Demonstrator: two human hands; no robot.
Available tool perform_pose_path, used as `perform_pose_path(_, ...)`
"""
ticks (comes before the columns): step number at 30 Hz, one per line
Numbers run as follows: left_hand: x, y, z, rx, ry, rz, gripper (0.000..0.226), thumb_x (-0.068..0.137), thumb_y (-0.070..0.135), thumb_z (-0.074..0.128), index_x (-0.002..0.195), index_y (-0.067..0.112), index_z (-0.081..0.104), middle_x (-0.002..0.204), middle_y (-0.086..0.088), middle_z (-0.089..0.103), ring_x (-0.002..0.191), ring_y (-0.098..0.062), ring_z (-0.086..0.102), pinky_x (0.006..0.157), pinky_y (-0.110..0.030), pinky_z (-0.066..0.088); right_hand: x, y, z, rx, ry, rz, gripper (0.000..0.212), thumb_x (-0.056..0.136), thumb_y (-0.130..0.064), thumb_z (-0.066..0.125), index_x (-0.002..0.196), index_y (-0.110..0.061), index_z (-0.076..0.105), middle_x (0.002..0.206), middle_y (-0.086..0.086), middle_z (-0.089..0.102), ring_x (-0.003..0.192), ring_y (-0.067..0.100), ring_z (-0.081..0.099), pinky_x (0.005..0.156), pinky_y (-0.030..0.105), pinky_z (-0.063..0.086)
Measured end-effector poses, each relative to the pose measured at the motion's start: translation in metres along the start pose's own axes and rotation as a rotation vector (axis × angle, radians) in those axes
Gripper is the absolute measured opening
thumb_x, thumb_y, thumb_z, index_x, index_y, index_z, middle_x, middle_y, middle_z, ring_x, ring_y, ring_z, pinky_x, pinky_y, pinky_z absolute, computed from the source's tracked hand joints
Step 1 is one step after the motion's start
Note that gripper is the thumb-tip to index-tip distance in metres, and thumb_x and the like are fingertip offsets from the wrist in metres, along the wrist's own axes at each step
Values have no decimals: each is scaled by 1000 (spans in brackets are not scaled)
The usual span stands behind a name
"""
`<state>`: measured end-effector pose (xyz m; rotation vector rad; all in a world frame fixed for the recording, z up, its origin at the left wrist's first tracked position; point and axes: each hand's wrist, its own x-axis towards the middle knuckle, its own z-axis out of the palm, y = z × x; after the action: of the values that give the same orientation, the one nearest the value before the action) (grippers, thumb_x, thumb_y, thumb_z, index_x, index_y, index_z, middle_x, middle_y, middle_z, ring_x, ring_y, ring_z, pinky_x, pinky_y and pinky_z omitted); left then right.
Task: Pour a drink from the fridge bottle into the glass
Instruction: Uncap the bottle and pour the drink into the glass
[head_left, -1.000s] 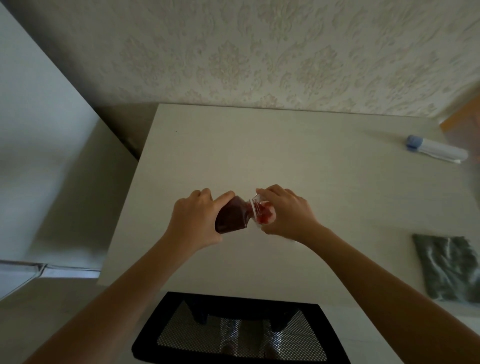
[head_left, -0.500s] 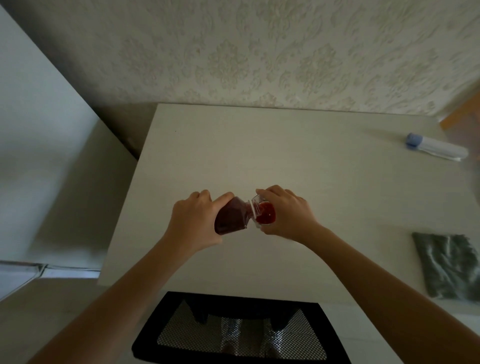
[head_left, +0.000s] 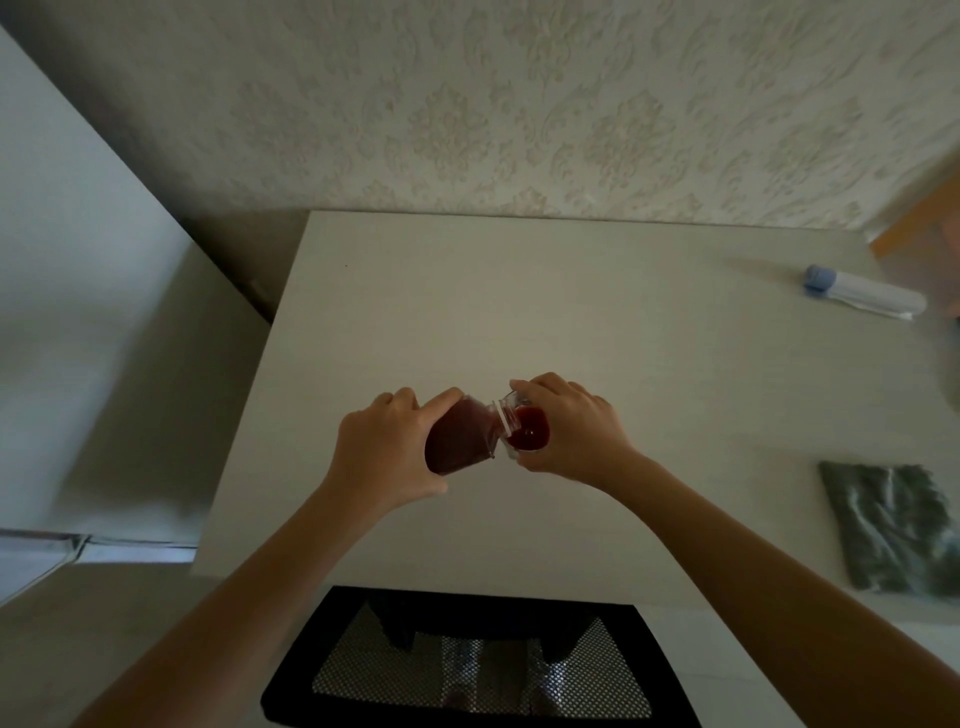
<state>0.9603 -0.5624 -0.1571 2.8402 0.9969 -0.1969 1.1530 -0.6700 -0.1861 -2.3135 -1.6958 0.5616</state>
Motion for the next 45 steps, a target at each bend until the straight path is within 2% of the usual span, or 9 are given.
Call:
perform_pose_path(14,-6,6,9,-225,115,-54,87,56,51,72,133,48,30,95,6,58,87,-17,60,62,-26,48,-5,2,-3,93,54,29,75,67,-50,70,134,-29,41,128,-6,51,110,20,53,88,36,43)
perform_pose_path(19,-9,5,19,-442,243,-119,89,55,51,79,132,40,34,115,9,63,96,-15,63,71,-35,58,-4,3,-6,124,79,37,78,65,-50,73,133,-31,41,127,-8,52,110,18,53,86,35,42)
perform_pose_path(23,-10,4,25,-632,346,-218,88,55,41,85,128,35,37,117,3,64,94,-16,64,70,-32,57,-2,6,-8,152,85,68,78,64,-53,72,132,-33,40,128,-9,50,110,15,52,88,36,44)
perform_pose_path(26,-9,0,34,-857,377,-273,89,55,30,87,129,30,36,122,-2,61,99,-17,62,78,-33,57,1,10,-4,185,96,114,77,63,-53,74,130,-35,40,126,-9,51,106,15,54,87,39,46)
perform_pose_path(30,-8,-5,49,-1055,392,-315,89,58,13,87,130,21,36,122,-2,56,106,-11,57,85,-17,50,3,18,8,234,109,182,78,60,-50,77,127,-36,42,123,-8,53,103,16,57,86,38,47)
perform_pose_path(33,-8,-7,57,-1118,389,-330,89,57,8,87,128,24,36,118,6,55,103,3,57,85,-9,47,5,22,22,230,90,217,76,61,-49,77,126,-35,41,125,-7,52,102,17,57,86,39,47)
perform_pose_path(35,-7,-9,62,-1147,385,-354,88,56,6,87,126,27,38,114,14,56,101,11,56,84,-10,47,6,24,31,227,79,227,75,62,-51,76,126,-35,39,126,-7,51,104,17,56,88,41,47)
perform_pose_path(39,-9,-11,69,-1151,372,-364,88,55,6,87,123,34,38,114,24,54,103,8,56,87,-16,46,5,27,43,217,54,229,74,64,-50,75,127,-32,39,128,-5,49,107,18,54,91,40,44)
perform_pose_path(45,-10,-13,71,-1136,364,-333,87,55,5,87,124,29,39,111,27,54,102,12,55,84,-9,45,7,26,46,200,52,222,77,66,-48,75,130,-29,37,131,-3,47,110,21,53,92,40,42)
